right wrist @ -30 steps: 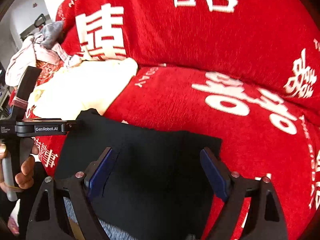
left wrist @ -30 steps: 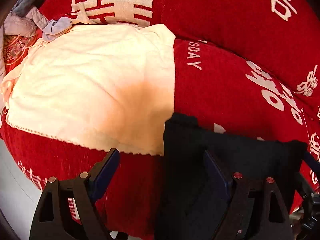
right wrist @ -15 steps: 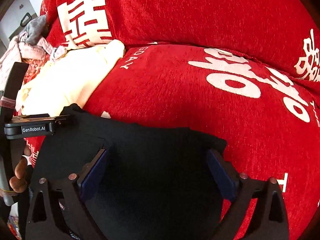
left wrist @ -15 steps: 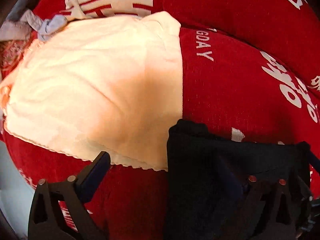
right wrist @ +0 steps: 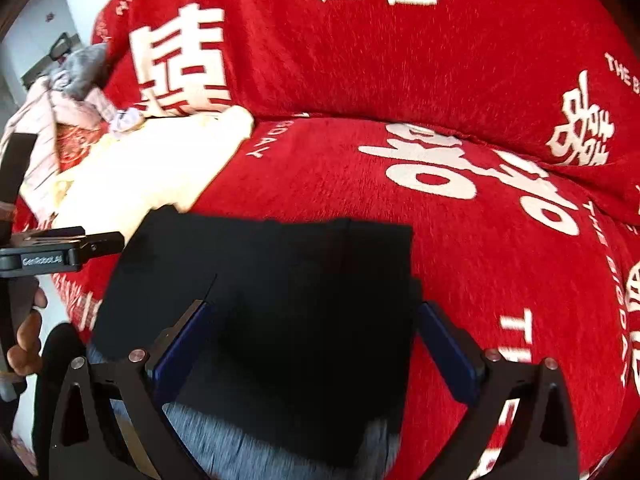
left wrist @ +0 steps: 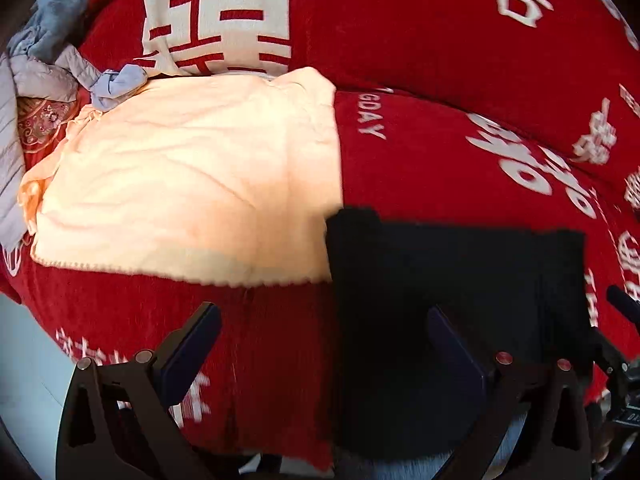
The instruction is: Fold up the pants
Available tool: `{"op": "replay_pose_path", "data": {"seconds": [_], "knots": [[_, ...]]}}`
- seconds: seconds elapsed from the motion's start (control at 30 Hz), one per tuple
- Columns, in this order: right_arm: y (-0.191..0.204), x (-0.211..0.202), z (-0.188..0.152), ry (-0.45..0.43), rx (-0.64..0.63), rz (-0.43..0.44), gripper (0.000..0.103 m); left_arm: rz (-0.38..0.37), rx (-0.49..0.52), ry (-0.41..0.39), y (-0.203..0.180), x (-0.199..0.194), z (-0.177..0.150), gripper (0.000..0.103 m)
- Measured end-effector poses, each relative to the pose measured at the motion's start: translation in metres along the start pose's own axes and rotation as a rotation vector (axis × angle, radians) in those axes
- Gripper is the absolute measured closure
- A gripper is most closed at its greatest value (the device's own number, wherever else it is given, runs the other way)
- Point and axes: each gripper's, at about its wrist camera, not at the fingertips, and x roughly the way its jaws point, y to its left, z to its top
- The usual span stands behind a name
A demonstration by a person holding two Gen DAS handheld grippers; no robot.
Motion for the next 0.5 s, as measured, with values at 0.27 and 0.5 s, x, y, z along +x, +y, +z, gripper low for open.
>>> {"op": "replay_pose_path", "data": {"seconds": [0.27, 0.5], "knots": [[0.026, -0.033, -0.059, 0.004, -0.081, 0.032, 0.001, 0.02, 0.073, 0.006, -0.017, -0.018, -0.054, 0.0], [0.023, -0.003, -0.085, 0.079, -0.045, 0.062, 0.001, 0.04, 0.083, 0.057, -0.024, 0.006, -0.078, 0.0]]}}
